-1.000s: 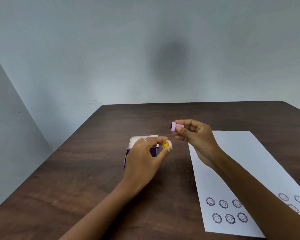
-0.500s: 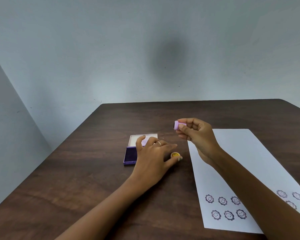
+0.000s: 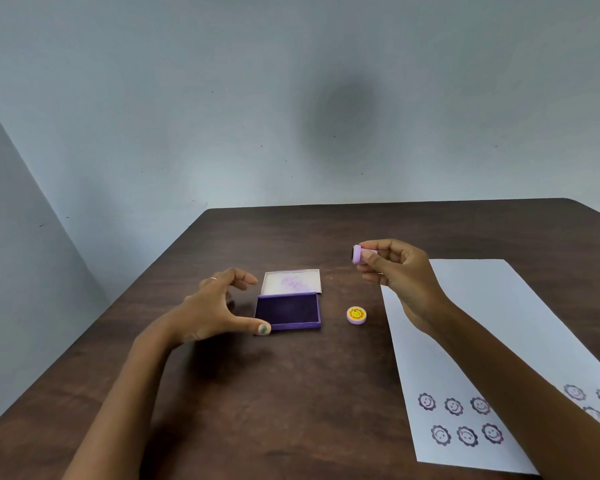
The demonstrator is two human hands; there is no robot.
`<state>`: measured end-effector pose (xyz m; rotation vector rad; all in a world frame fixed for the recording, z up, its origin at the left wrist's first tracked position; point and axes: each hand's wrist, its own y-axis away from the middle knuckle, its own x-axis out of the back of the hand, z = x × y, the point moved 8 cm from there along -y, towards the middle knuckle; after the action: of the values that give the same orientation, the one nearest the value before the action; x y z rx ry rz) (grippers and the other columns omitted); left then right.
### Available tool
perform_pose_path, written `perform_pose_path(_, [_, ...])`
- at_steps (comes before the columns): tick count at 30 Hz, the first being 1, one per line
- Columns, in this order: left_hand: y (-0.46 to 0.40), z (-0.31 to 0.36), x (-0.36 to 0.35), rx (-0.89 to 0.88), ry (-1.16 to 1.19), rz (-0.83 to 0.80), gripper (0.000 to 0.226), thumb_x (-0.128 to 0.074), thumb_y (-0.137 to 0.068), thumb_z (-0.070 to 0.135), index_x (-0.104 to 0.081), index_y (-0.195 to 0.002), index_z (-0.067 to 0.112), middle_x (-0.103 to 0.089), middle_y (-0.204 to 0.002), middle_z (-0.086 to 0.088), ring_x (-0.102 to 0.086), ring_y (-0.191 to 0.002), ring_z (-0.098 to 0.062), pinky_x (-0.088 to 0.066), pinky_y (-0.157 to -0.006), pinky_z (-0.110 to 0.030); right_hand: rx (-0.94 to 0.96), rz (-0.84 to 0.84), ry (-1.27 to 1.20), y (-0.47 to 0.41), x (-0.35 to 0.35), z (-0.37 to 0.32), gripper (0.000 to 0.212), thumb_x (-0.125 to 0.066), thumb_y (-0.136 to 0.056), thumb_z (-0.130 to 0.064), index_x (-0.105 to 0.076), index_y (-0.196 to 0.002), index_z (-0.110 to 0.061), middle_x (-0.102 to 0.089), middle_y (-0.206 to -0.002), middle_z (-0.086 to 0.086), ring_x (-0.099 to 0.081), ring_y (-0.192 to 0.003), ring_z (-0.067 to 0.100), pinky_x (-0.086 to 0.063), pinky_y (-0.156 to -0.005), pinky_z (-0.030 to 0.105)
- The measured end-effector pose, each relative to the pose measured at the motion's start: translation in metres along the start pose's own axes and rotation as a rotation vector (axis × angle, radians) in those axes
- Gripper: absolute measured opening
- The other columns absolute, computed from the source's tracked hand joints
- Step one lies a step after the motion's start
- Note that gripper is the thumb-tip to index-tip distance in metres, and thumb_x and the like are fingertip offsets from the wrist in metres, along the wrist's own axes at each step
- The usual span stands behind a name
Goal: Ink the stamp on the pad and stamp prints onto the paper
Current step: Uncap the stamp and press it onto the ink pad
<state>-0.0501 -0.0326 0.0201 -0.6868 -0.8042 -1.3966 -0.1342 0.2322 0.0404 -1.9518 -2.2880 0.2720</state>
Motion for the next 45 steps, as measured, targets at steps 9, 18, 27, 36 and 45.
perform_pose_path(9, [-0.004,-0.004,-0.010,0.000,-0.026,-0.092,0.084,-0.069,-0.031,0.084,-0.052,-0.106,0.050,-0.056,-0.115,0.025,-0.047,-0.112,-0.008,-0.038,-0.103,-0.048,0.009,-0.017,0.047,0.001,-0.002,0.001,0.015,-0.062,-0.084,-0.013,-0.063,-0.099,-0.015,-0.068,-0.095,0.010,-0.068,-0.081,0.019,-0.056,-0.065,0.016])
perform_pose_path(18, [0.002,0.011,-0.010,-0.036,0.009,-0.093,0.072,-0.080,-0.040,0.065,-0.053,-0.104,0.049,-0.058,-0.108,0.031,-0.050,-0.108,0.001,-0.037,-0.103,-0.047,0.065,-0.099,0.180,0.006,-0.016,-0.004,0.020,-0.065,-0.081,-0.013,-0.065,-0.101,-0.012,-0.068,-0.098,0.009,-0.067,-0.087,0.019,-0.056,-0.068,0.018])
perform_pose_path(27, [0.012,0.052,-0.034,-0.155,-0.096,-0.212,0.067,-0.084,-0.059,0.048,-0.049,-0.116,0.042,-0.053,-0.112,0.026,-0.042,-0.112,-0.003,-0.031,-0.100,-0.035,0.106,-0.333,0.326,0.019,-0.038,-0.016,0.015,-0.066,-0.081,-0.016,-0.068,-0.097,-0.017,-0.071,-0.096,0.009,-0.068,-0.086,0.022,-0.057,-0.069,0.023])
perform_pose_path(36, [0.013,0.046,-0.035,-0.110,-0.201,-0.261,0.064,-0.081,-0.057,0.055,-0.051,-0.111,0.040,-0.052,-0.113,0.020,-0.037,-0.111,-0.007,-0.022,-0.090,-0.030,0.116,-0.554,0.517,0.040,-0.067,-0.015,0.012,-0.064,-0.083,-0.023,-0.067,-0.094,-0.024,-0.069,-0.090,-0.008,-0.064,-0.083,0.012,-0.048,-0.057,0.009])
perform_pose_path(45, [0.016,0.046,-0.034,-0.102,-0.214,-0.271,0.065,-0.081,-0.057,0.056,-0.050,-0.112,0.041,-0.051,-0.119,0.015,-0.036,-0.115,-0.011,-0.023,-0.095,-0.032,0.232,-0.619,0.698,0.051,-0.087,-0.018,0.014,-0.060,-0.086,-0.025,-0.069,-0.097,-0.025,-0.056,-0.086,-0.014,-0.056,-0.085,0.012,-0.045,-0.069,0.018])
